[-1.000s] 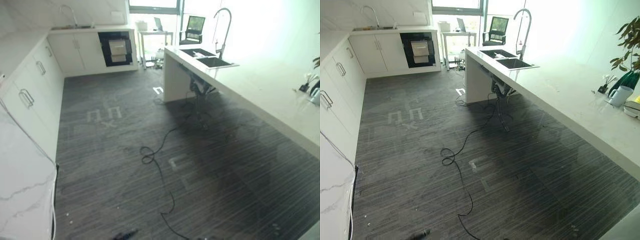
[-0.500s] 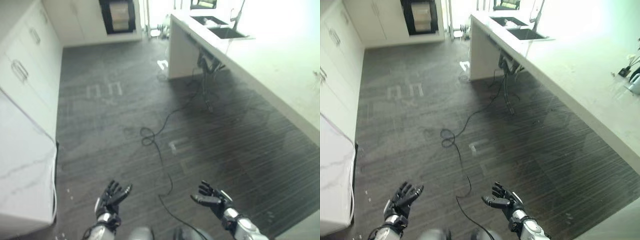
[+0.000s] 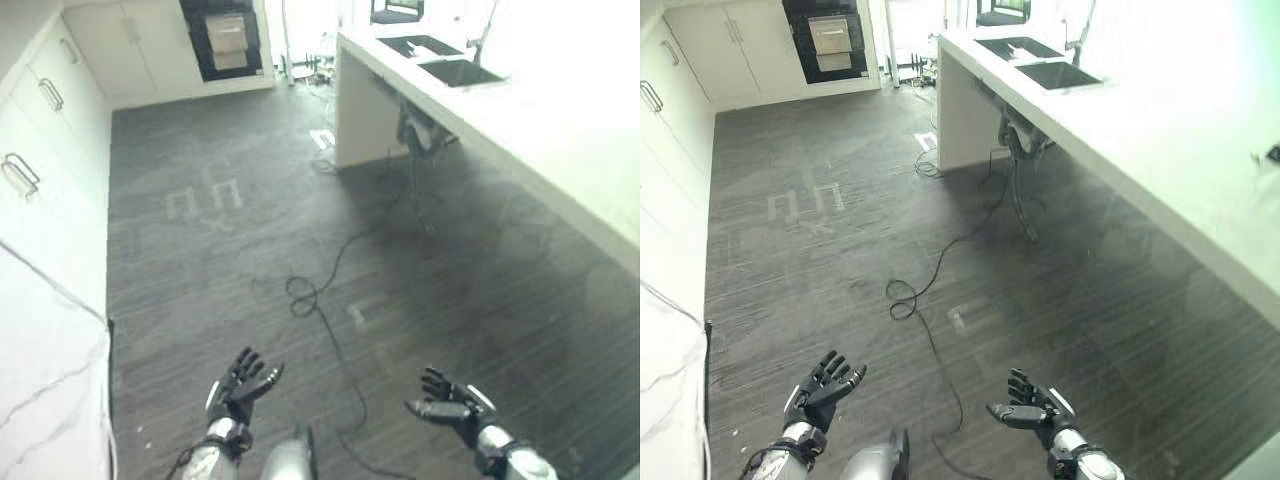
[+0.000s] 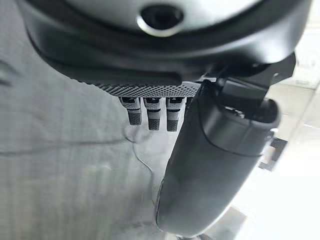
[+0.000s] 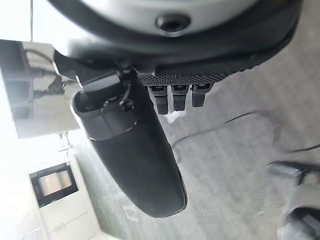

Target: Place the dishes in the dishwasher.

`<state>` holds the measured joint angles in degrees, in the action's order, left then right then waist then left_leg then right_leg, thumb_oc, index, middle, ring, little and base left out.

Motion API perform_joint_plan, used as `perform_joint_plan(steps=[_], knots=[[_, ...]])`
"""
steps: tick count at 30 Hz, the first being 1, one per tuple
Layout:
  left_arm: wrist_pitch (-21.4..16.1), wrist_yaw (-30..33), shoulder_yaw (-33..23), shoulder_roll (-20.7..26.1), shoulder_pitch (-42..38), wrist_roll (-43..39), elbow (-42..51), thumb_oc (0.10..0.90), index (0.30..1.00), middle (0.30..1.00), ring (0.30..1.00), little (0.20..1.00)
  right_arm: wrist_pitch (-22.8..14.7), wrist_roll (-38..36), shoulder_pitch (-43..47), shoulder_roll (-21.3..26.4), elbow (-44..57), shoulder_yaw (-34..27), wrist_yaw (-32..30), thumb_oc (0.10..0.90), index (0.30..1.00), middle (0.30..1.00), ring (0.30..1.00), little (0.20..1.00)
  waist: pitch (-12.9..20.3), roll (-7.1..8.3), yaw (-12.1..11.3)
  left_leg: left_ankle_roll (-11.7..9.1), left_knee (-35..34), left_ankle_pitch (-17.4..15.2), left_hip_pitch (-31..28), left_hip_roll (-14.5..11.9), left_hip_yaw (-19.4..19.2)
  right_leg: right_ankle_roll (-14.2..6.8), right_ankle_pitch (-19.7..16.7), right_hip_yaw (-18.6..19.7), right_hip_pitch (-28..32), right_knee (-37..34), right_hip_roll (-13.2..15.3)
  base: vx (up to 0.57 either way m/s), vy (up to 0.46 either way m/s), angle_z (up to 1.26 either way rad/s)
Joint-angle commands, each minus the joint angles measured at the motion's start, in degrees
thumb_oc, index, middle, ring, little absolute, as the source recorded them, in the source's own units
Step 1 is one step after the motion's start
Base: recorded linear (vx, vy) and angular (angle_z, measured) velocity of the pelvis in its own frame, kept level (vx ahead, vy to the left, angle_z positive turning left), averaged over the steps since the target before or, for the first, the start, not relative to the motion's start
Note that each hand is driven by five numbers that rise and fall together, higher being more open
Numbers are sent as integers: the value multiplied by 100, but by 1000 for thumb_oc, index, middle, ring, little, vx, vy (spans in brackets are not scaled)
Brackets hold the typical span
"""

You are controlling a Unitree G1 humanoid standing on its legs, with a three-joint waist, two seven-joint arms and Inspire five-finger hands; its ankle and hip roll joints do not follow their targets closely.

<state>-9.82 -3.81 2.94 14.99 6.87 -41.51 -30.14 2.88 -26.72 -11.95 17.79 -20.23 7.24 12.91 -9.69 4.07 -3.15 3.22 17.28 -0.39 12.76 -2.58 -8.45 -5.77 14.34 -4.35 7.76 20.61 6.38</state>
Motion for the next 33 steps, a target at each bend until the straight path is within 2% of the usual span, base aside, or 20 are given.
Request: perform_joint_plan(steps=[1, 2, 4, 5, 7, 9, 10, 12, 15, 18, 19, 21, 22, 23, 25, 26, 27, 28, 29, 33], knots=[[-285, -315, 204, 350, -27, 310, 542, 800, 900, 900, 900, 900, -465, -21, 342, 3, 518, -58, 10, 800, 900, 900, 900, 900, 356, -182, 66, -294, -9, -270, 165, -62, 336, -529, -2052, -261, 346, -102, 112, 331, 227, 62], [-283, -280, 285, 372, -90, 381, 517, 800, 900, 900, 900, 900, -456, -6, 361, -60, 541, -1, -2, 800, 900, 900, 900, 900, 356, -296, 54, -206, -9, -360, 47, 4, 462, -565, -2408, -294, 23, 953, 212, 296, 215, 55], [-290, -187, 379, 384, -87, 583, 540, 800, 900, 900, 900, 900, -478, 19, 393, -128, 496, 123, -20, 800, 900, 900, 900, 900, 282, -498, 122, -118, -9, -522, -247, 34, 647, -527, -2675, -224, -899, 2288, 179, 309, 187, 19], [-287, -45, 419, 372, -32, 619, 565, 800, 900, 900, 900, 900, -496, 60, 495, -150, 374, 226, -48, 800, 900, 900, 900, 900, 218, -542, 162, -108, -9, -582, -404, 100, 711, -381, -2531, -298, -1505, 2311, 144, 340, 69, -3], [-219, -65, 386, 419, 13, 588, 581, 800, 900, 900, 900, 900, -445, -24, 531, -108, 412, 345, -78, 800, 900, 900, 900, 900, 145, -447, 224, -149, -9, -590, -504, 227, 755, -281, -2228, -665, -1635, 1268, 46, 392, -107, -2], [-152, -144, 292, 498, -9, 698, 641, 800, 900, 900, 900, 900, -508, -54, 421, -97, 454, 387, 19, 800, 900, 900, 900, 900, -18, -138, 410, -230, -9, -905, -854, 440, 793, -366, -2247, -965, -1903, -342, 213, 586, -397, 77], [-154, -162, 308, 524, -14, 729, 707, 800, 900, 900, 900, 900, -603, -53, 344, -60, 430, 395, 46, 800, 900, 900, 900, 900, -90, 39, 541, -257, -9, -1154, -1097, 613, 878, -488, -2025, -685, -2523, -342, 421, 685, -479, 143], [-161, -173, 426, 574, -3, 830, 841, 800, 900, 900, 900, 900, -704, 98, 279, -18, 497, 377, -55, 800, 900, 900, 900, 900, -109, 29, 663, -236, -9, -1346, -1311, 657, 1070, -500, -1979, -365, -2999, -342, 469, 525, -335, 126], [-129, -266, 500, 663, 161, 886, 1023, 800, 900, 900, 900, 900, -790, 29, 307, 95, 615, 383, -115, 800, 900, 900, 900, 900, -56, 73, 637, -242, -9, -1561, -1561, 642, 1020, -479, -1974, -509, -2756, -342, 542, 387, -258, 43], [-26, -215, 442, 527, 250, 679, 1078, 800, 900, 900, 900, 900, -700, -29, 433, 254, 775, 325, -218, 800, 900, 900, 900, 900, 197, 42, 663, -389, -9, -1696, -1941, 507, 994, -305, -1881, -527, -2491, -342, 401, 431, -255, -14], [-66, -233, 428, 485, 278, 659, 1136, 800, 900, 900, 900, 900, -667, -18, 432, 309, 873, 286, -205, 800, 900, 900, 900, 900, 255, -2, 665, -474, -9, -1399, -2065, 418, 955, -208, -1788, -533, -2410, -342, 310, 311, -167, -41], [-232, -210, 452, 451, 345, 685, 1273, 800, 900, 900, 900, 900, -656, 104, 415, 433, 977, 216, -191, 800, 900, 900, 900, 900, 310, -28, 601, -692, -9, -168, -2246, 271, 777, -20, -1560, -485, -2186, -342, 156, 383, -298, -69], [-320, -104, 430, 370, 387, 593, 1342, 800, 900, 900, 900, 900, -716, 203, 425, 607, 945, 140, -64, 800, 900, 900, 900, 900, 195, 243, 426, -862, 1711, 684, -1332, 297, 518, 259, -1292, -317, -1743, -342, 249, 393, -398, -83], [-374, -101, 425, 348, 388, 591, 1331, 800, 900, 900, 900, 900, -768, 226, 420, 647, 931, 115, -1, 800, 900, 900, 900, 900, 149, 286, 396, -859, 2435, 728, -859, 308, 502, 345, -1235, -280, -1646, -342, 236, 310, -342, -84], [-390, -104, 424, 346, 388, 606, 1333, 800, 900, 900, 900, 900, -789, 226, 413, 663, 931, 94, 28, 800, 900, 900, 900, 900, 133, 271, 395, -852, 2789, 720, -556, 241, 497, 388, -1209, -281, -1604, -342, 194, 139, -121, -80], [-409, -143, 419, 375, 361, 677, 1270, 800, 900, 900, 900, 900, -788, 202, 410, 688, 961, 50, -1, 800, 900, 900, 900, 900, 49, 283, 342, -802, 3020, 702, -1, 44, 366, 448, -1111, -209, -1437, -342, 103, 498, -108, -69], [-328, -152, 358, 386, 335, 609, 1147, 800, 900, 900, 900, 900, -709, 78, 425, 707, 1020, 77, -95, 800, 900, 900, 900, 900, 22, 159, 281, -721, 1463, 645, -61, 45, 169, 358, -908, 11, -1293, -342, -177, 538, -95, -58], [-318, -154, 351, 379, 340, 603, 1142, 800, 900, 900, 900, 900, -695, 72, 423, 711, 1029, 83, -100, 800, 900, 900, 900, 900, 1, 165, 260, -723, 1258, 661, -160, 57, 123, 345, -881, 46, -1251, -342, -180, 820, 239, -57], [-371, -171, 312, 316, 464, 660, 1166, 800, 900, 900, 900, 900, -681, 258, 374, 648, 1102, 96, 19, 800, 900, 900, 900, 900, -32, -262, 172, -786, -9, 250, 343, -282, 323, 219, -617, 299, -1056, -342, -677, 598, 284, -57], [-504, -152, 302, 174, 604, 684, 1299, 800, 900, 900, 900, 900, -809, 411, 263, 659, 1277, 90, 105, 800, 900, 900, 900, 900, 13, -389, -9, -962, -9, 321, 1041, -230, 990, 226, -323, 636, -728, -342, -906, 470, 198, -53]])
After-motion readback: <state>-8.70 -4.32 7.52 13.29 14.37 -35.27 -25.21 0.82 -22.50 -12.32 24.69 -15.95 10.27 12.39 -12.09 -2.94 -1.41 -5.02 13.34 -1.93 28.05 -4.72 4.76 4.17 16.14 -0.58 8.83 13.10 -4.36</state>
